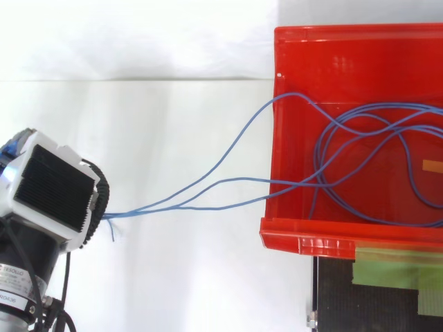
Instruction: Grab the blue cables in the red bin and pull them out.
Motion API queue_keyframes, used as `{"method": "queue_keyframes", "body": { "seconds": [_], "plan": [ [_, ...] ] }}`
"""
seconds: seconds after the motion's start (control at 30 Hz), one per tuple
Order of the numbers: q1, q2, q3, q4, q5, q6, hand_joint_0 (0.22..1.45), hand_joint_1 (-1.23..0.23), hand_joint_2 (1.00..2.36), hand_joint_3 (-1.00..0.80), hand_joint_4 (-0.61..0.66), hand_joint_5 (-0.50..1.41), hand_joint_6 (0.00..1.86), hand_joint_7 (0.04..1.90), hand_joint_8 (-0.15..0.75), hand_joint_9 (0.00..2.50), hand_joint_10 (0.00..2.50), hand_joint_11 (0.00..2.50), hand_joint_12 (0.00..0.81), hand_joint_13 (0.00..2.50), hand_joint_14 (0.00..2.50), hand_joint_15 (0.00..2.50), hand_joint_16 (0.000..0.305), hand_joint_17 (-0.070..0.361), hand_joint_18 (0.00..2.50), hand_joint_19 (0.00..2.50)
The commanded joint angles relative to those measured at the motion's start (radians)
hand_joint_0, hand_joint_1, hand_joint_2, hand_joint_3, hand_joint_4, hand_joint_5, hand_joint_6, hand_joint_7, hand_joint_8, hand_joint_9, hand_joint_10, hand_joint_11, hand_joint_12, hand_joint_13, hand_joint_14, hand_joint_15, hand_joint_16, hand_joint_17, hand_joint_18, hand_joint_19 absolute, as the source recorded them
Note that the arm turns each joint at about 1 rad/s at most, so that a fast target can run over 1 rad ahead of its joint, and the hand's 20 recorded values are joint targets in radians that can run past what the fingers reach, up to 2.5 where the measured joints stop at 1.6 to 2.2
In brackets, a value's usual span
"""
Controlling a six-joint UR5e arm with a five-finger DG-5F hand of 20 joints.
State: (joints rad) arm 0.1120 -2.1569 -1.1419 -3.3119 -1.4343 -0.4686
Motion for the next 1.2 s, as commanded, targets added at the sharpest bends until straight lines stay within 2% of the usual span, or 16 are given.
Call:
{"method": "queue_keyframes", "body": {
  "seconds": [0.0, 0.07, 0.43, 0.73, 0.93, 1.1, 1.17],
  "plan": [
    [0.0, 0.0, 0.001, 0.0, 0.0, 0.0, 0.59, -0.53, 1.0, -1.0, -0.05, 0.39, 1.16, 0.36, 0.227, 0.77, 2.5, 1.19, 0.367, 1.15, 1.06, 1.29, 0.06, 0.135, 0.91, 0.74],
    [0.002, 0.0, 0.001, 0.0, 0.0, 0.0, 0.59, -0.53, 1.0, -1.0, -0.06, 0.38, 1.17, 0.35, 0.229, 0.7, 2.5, 1.11, 0.377, 1.13, 1.12, 1.24, 0.061, 0.136, 0.91, 0.74],
    [0.002, -0.001, -0.001, 0.0, 0.0, 0.0, 0.59, -0.55, 1.0, -1.0, -0.07, 0.32, 1.19, 0.32, 0.242, 0.59, 2.5, 1.15, 0.373, 1.11, 1.2, 1.2, 0.062, 0.139, 0.91, 0.74],
    [0.003, 0.0, -0.001, 0.0, 0.0, 0.0, 0.51, -0.61, 1.0, -1.0, -0.03, 0.27, 1.29, 0.27, 0.265, 0.56, 2.5, 1.12, 0.409, 1.1, 1.33, 1.11, 0.068, 0.154, 0.94, 0.72],
    [0.002, 0.0, -0.001, 0.002, -0.001, 0.0, 0.5, -0.76, 1.0, -1.0, -0.01, 0.23, 1.34, 0.25, 0.271, 0.53, 2.5, 1.02, 0.408, 1.1, 1.34, 1.1, 0.069, 0.155, 0.94, 0.71],
    [0.003, -0.001, 0.033, -0.002, -0.005, -0.003, 0.53, -0.83, 1.0, -1.0, 0.0, 0.25, 1.43, 0.23, 0.264, 0.56, 2.5, 1.02, 0.392, 1.12, 1.32, 1.12, 0.066, 0.148, 0.95, 0.72],
    [0.003, -0.001, 0.033, -0.005, -0.005, -0.008, 0.55, -0.81, 1.0, -1.0, -0.01, 0.27, 1.44, 0.23, 0.259, 0.57, 2.5, 1.03, 0.384, 1.14, 1.32, 1.12, 0.064, 0.144, 0.94, 0.72]
  ]
}}
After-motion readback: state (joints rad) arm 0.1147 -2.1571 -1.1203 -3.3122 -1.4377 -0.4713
